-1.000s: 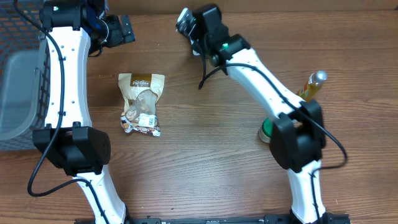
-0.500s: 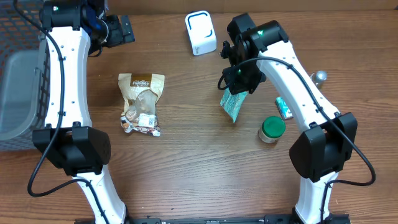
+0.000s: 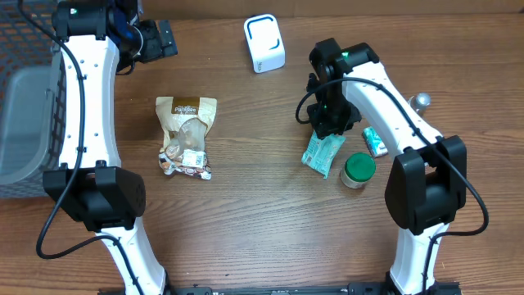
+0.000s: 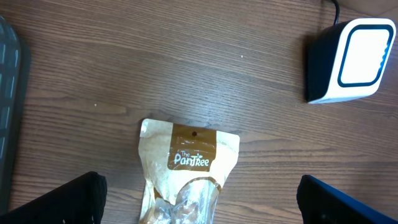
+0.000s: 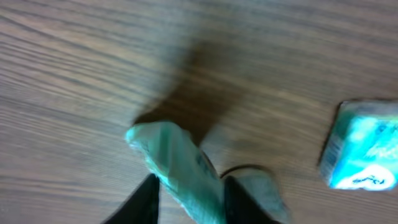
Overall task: Scan the item barcode
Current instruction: 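Move the right gripper left over the Pantree bag and grasp it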
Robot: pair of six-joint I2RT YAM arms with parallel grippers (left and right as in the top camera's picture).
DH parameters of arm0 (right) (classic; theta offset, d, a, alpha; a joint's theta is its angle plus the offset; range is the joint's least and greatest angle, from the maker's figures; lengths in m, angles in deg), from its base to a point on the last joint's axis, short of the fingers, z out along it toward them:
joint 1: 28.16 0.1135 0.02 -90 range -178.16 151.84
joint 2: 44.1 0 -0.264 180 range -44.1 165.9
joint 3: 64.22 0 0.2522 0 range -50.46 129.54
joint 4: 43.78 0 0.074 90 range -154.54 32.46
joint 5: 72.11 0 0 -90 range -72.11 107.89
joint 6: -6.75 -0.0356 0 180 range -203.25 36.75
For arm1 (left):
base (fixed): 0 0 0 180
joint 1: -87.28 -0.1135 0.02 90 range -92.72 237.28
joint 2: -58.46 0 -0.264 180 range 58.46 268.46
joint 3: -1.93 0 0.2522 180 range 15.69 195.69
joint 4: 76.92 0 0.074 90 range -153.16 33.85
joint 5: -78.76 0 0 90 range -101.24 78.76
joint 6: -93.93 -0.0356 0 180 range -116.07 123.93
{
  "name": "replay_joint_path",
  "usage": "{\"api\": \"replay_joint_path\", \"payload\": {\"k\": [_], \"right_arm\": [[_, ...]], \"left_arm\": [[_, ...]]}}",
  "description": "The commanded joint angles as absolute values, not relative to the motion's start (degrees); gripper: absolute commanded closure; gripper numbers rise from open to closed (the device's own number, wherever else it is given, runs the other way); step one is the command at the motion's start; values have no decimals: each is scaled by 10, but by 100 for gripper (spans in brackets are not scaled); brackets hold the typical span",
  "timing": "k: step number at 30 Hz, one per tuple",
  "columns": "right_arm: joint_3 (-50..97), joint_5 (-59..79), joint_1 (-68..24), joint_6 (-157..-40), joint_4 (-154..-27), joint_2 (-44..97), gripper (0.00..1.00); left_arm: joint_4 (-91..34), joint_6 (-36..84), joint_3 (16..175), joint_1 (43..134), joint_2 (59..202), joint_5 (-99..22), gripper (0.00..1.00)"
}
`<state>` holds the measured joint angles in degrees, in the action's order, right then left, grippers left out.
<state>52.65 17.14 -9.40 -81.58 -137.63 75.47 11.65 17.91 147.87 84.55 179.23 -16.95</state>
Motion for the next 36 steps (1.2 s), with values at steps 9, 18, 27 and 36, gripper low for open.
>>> {"api": "replay_joint_path", "payload": {"k": [9,18,27,36], "right_arm": [[521,73,-107,-1017,-1266,753,9],[521,-36,0,-1018,-1188,753,0],[521,-23,121,-1045,-1133,754,0],[484,-6,138,-1086,-1114,756,20]], "left_arm": [[116,181,1489,847,1782,-168,0],[116,181,1489,847,1782,-168,0],[116,181,1489,847,1782,-168,0],[102,183,1489,847,1782,-170,0]]}}
